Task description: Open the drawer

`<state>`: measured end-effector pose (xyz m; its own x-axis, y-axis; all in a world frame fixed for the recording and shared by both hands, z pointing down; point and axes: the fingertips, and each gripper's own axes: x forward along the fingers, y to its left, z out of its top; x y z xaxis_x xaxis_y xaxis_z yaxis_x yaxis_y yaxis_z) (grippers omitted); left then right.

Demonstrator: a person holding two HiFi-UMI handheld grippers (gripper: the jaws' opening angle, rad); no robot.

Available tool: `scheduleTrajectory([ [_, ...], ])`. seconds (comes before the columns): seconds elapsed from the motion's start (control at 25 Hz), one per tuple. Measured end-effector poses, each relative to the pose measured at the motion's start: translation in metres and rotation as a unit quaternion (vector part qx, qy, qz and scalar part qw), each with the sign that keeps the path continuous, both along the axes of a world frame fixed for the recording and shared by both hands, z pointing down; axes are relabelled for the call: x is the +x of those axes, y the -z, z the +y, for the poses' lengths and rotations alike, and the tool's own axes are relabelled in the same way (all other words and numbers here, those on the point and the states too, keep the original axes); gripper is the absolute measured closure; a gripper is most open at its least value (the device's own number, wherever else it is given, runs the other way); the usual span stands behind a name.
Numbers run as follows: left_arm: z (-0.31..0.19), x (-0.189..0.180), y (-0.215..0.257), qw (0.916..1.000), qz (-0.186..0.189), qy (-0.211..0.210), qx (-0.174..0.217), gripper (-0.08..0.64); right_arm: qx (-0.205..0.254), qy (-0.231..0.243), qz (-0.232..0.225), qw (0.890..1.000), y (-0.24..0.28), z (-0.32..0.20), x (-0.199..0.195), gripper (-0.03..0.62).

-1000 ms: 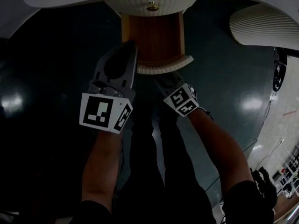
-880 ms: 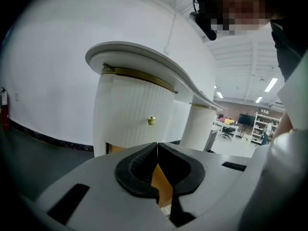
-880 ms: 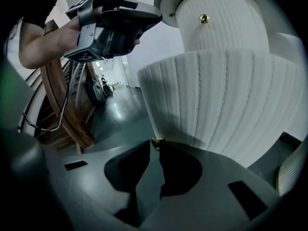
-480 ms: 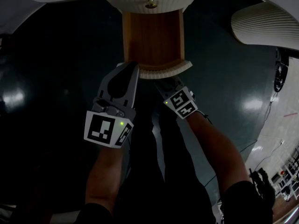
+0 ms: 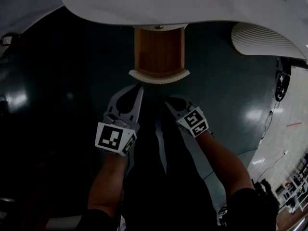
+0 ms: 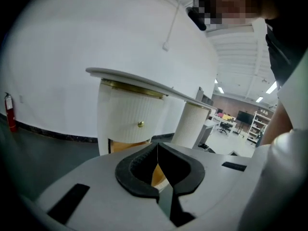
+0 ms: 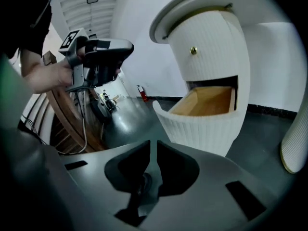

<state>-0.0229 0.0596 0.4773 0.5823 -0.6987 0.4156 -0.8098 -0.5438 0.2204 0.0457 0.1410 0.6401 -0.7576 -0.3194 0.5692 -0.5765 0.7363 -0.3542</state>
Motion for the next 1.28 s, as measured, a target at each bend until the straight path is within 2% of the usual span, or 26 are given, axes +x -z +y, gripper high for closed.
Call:
scheduleTrajectory([
  [0.12,0.015,0.004,0.034,0.999,-0.039,-0.023,0.001,0.548,0.007,-0.016,-0.01,1.0,0.061,0.006,0.012,0.571],
  [0.2,0.029,0.009,0.058,0.9984,-0.044,-0.037,-0.002,0.548,0.012,-0.032,-0.016,0.999,0.101,0.009,0.022,0.571],
  [0.4,0.038,0.01,0.13,0.9992,-0.016,-0.033,-0.018,0.548,0.042,-0.061,-0.029,0.997,0.202,-0.003,0.042,0.571],
  [0.6,0.04,0.007,0.205,0.9993,-0.009,-0.037,0.006,0.548,0.059,-0.066,-0.062,0.994,0.293,-0.009,0.034,0.571],
  [0.76,0.038,-0.003,0.256,0.9995,0.016,-0.026,0.0,0.548,0.086,-0.074,-0.08,0.99,0.351,-0.024,0.022,0.571],
  [0.88,0.041,-0.008,0.288,0.9992,0.023,-0.033,0.008,0.548,0.107,-0.083,-0.104,0.985,0.391,-0.035,0.013,0.571],
  [1.08,0.049,-0.022,0.326,0.9987,0.022,-0.041,0.02,0.548,0.135,-0.064,-0.15,0.977,0.452,-0.039,-0.011,0.572],
  [1.28,0.043,-0.036,0.357,0.998,0.03,-0.036,0.042,0.548,0.158,-0.043,-0.169,0.972,0.504,-0.037,-0.028,0.572],
])
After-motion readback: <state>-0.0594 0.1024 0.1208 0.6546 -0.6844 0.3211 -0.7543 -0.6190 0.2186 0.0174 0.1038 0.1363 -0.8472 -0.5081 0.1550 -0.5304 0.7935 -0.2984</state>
